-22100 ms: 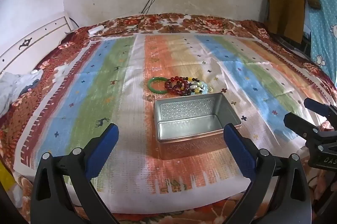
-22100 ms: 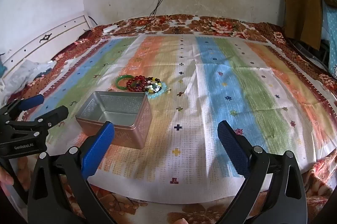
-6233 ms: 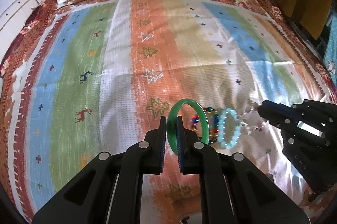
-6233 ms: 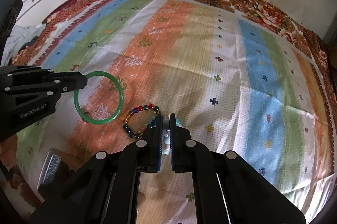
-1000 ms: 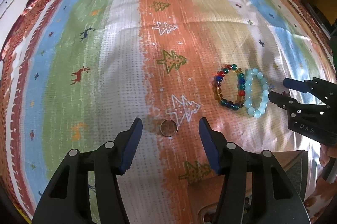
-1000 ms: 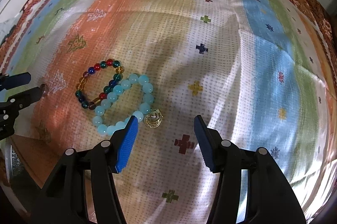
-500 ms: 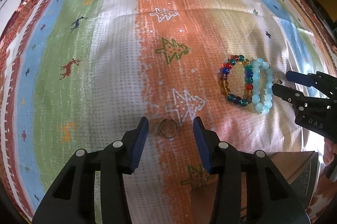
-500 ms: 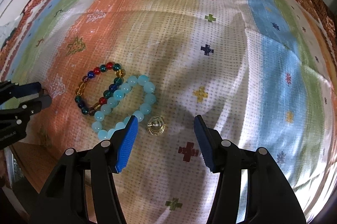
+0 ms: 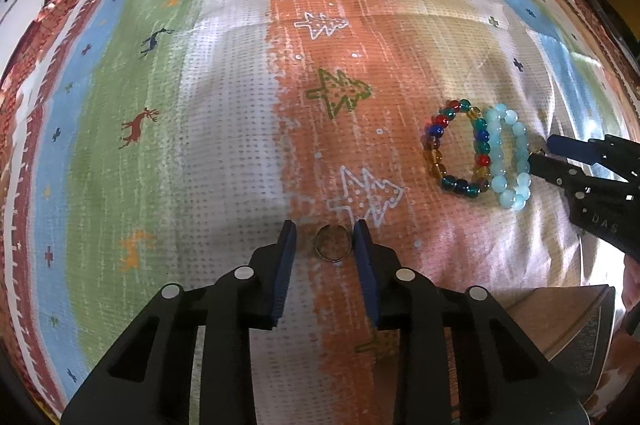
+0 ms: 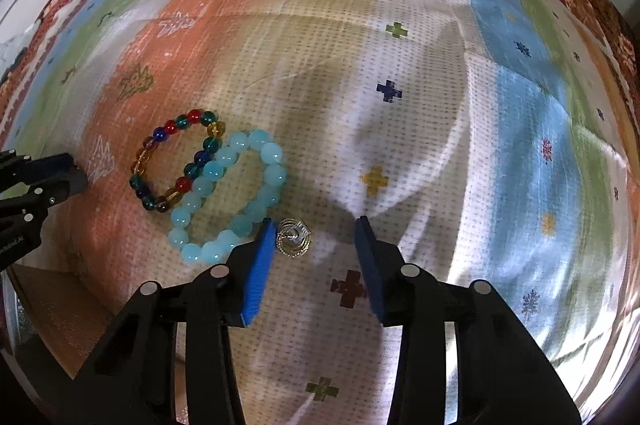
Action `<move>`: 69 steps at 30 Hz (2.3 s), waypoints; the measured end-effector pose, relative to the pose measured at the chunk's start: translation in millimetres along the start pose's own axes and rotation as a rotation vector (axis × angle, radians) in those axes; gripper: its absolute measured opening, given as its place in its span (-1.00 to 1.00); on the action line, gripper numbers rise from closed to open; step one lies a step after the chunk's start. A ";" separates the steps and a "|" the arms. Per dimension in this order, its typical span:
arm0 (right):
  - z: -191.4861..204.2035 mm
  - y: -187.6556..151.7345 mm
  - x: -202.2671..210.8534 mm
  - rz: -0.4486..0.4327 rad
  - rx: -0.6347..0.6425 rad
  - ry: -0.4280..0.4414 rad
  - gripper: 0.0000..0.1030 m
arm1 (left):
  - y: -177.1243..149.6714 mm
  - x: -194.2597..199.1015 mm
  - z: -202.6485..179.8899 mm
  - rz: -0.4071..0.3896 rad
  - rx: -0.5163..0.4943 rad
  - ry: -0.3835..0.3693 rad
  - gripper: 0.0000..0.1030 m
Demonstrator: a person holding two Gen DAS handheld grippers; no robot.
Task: Organize jewelry
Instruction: 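Move the left tool to the silver ring while the right tool approaches the gold charm, then grasp the silver ring with the left tool while the right tool grasps the gold charm, then lift the ring and charm and carry both over the silver tin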
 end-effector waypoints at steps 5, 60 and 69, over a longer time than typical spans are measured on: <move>-1.1 0.2 0.8 -0.005 0.002 -0.003 -0.48 | -0.8 0.1 -3.2 0.003 -0.014 -0.011 -0.63; 48.2 -40.5 115.3 -0.216 0.062 0.096 -0.67 | -30.9 92.3 -31.4 -0.196 0.022 -0.077 -0.63; 58.2 -58.8 126.0 -0.227 0.081 0.127 -0.67 | -44.5 99.9 -34.5 -0.206 0.040 -0.110 -0.63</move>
Point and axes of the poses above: each gripper's, at about its wrist camera, not at the fingertips, and x roughly against the way its jaws point, z to its left, y to its top, the point moved 3 cm from there along -x, roughly the way its jaws point, and after that the axes turned 4 degrees about -x, right-handed, at the moved point
